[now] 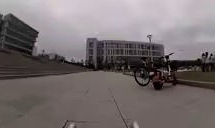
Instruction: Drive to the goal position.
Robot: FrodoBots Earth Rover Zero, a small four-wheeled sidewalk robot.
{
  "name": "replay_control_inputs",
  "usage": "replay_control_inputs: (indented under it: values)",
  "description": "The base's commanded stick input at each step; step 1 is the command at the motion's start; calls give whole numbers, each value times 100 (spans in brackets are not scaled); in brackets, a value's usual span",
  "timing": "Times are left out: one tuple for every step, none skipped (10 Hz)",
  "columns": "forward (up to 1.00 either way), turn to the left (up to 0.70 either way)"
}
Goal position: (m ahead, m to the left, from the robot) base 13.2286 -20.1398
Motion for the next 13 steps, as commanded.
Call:
replay_control_inputs:
  values:
    - [45, 0]
    - [45, 0]
    - [45, 0]
    - [45, 0]
    - [45, 15]
    - [45, 27]
    - [45, 27]
    - [45, 13]
    - [45, 0]
    - [45, 0]
    - [45, 0]
    - [45, 0]
    - [45, 0]
